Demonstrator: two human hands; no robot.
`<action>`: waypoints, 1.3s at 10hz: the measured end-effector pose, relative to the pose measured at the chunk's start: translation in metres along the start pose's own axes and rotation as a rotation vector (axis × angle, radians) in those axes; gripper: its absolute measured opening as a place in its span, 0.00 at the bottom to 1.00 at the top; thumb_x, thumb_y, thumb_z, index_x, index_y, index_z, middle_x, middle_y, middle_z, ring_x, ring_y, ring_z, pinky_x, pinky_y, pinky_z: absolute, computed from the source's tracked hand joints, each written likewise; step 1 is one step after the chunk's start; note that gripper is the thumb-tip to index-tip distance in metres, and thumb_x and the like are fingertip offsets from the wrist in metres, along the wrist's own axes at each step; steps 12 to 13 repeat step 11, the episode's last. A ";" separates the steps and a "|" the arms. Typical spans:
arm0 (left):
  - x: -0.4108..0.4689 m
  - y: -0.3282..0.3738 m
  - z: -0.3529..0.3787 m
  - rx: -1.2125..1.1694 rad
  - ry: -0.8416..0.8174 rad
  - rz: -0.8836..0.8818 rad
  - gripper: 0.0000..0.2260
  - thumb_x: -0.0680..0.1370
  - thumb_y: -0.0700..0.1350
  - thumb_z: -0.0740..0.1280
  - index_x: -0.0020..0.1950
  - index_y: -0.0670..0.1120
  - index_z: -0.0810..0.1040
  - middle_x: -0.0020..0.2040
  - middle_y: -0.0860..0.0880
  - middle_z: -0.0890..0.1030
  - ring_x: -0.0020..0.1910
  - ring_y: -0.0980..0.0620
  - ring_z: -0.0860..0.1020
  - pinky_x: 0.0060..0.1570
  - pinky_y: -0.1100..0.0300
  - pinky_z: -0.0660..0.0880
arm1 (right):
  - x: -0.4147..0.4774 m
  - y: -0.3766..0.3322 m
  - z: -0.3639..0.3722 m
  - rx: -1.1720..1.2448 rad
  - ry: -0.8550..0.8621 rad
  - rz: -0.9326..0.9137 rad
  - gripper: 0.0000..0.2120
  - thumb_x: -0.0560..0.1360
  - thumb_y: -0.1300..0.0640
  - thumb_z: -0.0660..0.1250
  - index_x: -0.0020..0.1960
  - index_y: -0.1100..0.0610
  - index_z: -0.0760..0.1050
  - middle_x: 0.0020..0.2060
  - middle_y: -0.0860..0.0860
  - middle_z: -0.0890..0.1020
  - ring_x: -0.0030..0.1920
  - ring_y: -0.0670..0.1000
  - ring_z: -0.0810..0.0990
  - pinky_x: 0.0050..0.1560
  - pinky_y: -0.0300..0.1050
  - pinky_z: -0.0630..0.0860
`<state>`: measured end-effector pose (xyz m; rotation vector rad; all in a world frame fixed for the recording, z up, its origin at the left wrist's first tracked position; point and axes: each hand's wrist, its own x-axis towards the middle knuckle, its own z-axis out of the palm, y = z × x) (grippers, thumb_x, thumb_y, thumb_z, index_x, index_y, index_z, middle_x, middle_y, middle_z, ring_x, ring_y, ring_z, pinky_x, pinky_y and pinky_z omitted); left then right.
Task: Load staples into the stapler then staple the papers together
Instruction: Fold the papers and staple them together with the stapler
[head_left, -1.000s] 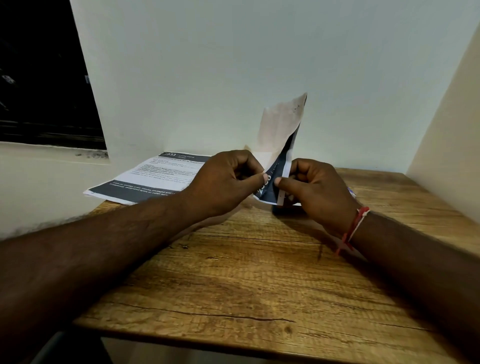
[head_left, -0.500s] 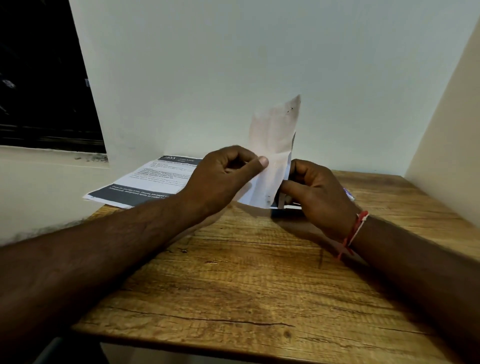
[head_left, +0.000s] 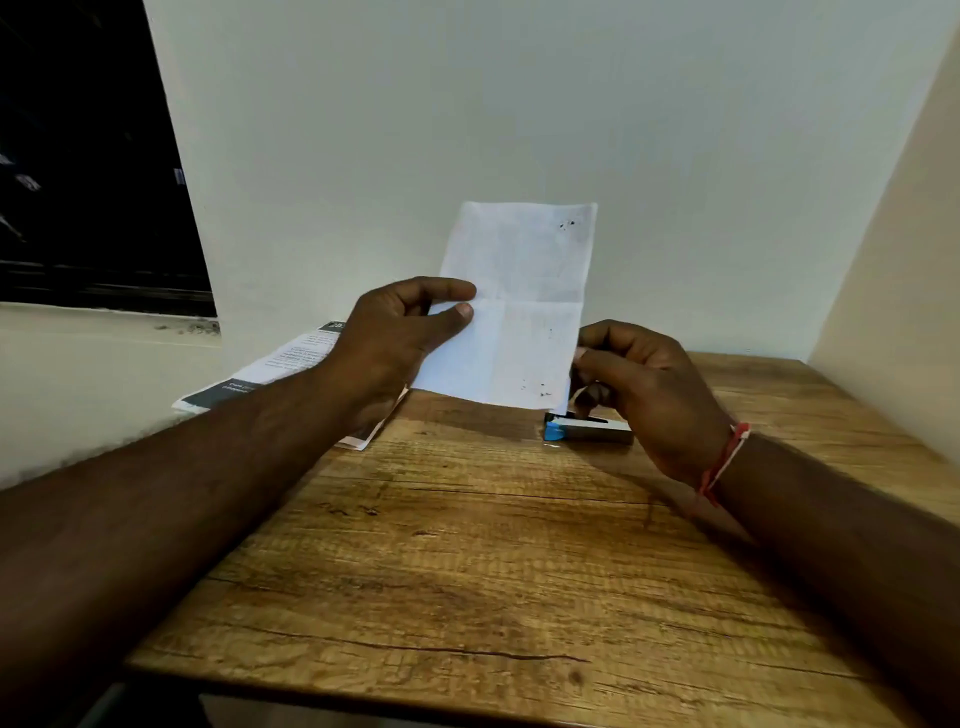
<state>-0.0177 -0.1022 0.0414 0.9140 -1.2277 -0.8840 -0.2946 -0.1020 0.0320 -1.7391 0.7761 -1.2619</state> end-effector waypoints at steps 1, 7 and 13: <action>0.009 0.004 -0.014 0.100 0.026 0.061 0.10 0.81 0.39 0.78 0.62 0.47 0.90 0.54 0.53 0.91 0.50 0.59 0.89 0.48 0.67 0.83 | 0.002 0.002 -0.009 -0.166 0.052 -0.023 0.08 0.86 0.60 0.68 0.58 0.62 0.85 0.49 0.58 0.90 0.44 0.54 0.85 0.43 0.48 0.81; 0.045 0.009 -0.115 1.152 -0.107 -0.243 0.13 0.74 0.56 0.85 0.44 0.48 0.91 0.44 0.50 0.88 0.43 0.51 0.81 0.39 0.58 0.71 | 0.008 0.019 -0.023 -0.987 -0.184 0.102 0.14 0.75 0.41 0.80 0.57 0.43 0.87 0.50 0.40 0.85 0.49 0.38 0.81 0.45 0.33 0.71; 0.039 0.010 -0.094 1.601 -0.152 -0.255 0.33 0.73 0.75 0.75 0.35 0.45 0.76 0.41 0.48 0.76 0.43 0.49 0.75 0.38 0.55 0.67 | 0.020 0.028 -0.053 -1.131 0.141 0.265 0.26 0.71 0.43 0.80 0.66 0.48 0.81 0.57 0.52 0.86 0.58 0.52 0.84 0.56 0.47 0.81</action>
